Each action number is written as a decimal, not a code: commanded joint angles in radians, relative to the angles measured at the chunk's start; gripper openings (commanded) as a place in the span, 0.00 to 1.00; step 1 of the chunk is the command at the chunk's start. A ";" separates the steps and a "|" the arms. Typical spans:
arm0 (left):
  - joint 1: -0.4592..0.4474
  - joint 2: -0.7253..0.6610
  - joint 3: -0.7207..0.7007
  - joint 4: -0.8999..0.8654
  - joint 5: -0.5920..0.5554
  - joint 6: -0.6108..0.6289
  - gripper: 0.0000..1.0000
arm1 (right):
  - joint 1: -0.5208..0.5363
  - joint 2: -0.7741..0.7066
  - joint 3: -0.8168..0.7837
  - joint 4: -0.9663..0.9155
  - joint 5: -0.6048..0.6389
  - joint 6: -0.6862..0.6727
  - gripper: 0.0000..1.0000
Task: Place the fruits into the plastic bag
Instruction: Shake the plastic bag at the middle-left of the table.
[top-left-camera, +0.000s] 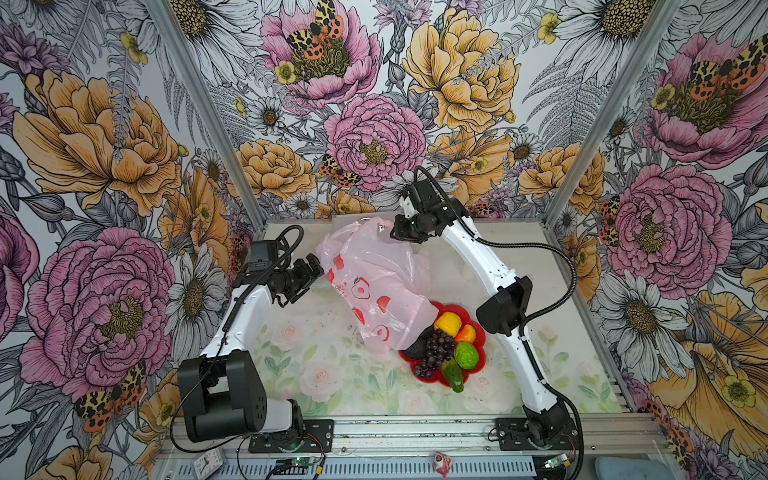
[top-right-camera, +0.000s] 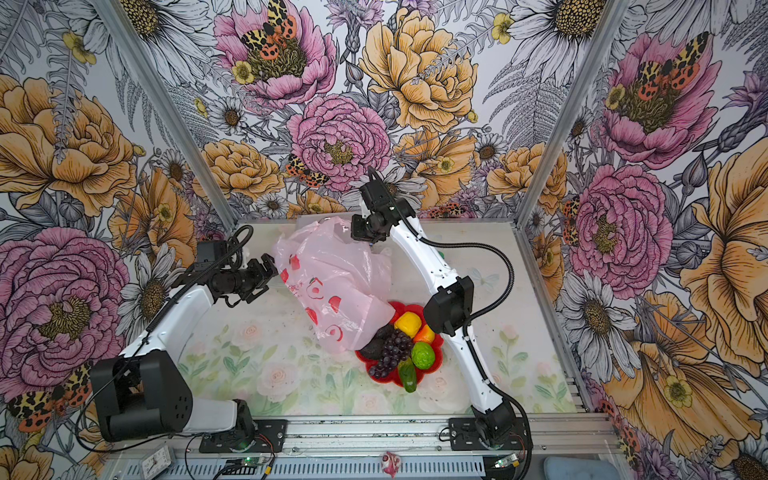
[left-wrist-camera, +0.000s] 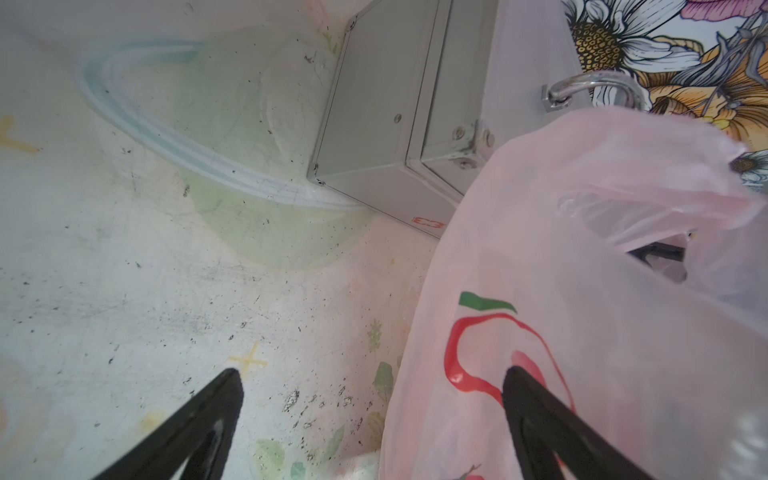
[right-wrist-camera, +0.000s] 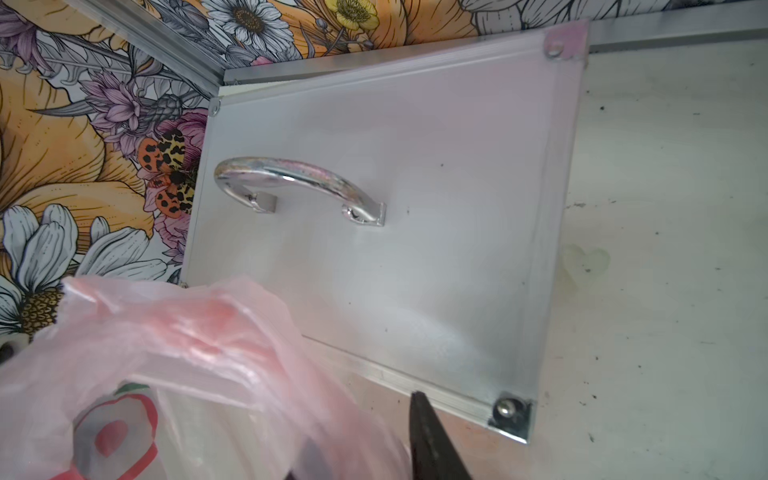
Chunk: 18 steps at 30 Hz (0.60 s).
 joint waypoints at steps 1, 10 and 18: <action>0.018 -0.049 0.001 0.012 0.016 -0.001 0.99 | -0.002 -0.072 0.041 0.056 0.058 0.024 0.03; 0.048 -0.124 -0.007 0.013 0.021 -0.005 0.99 | 0.028 -0.283 0.039 0.193 -0.009 -0.135 0.00; 0.079 -0.155 0.058 0.001 0.055 -0.016 0.99 | 0.055 -0.472 -0.117 0.214 -0.200 -0.649 0.00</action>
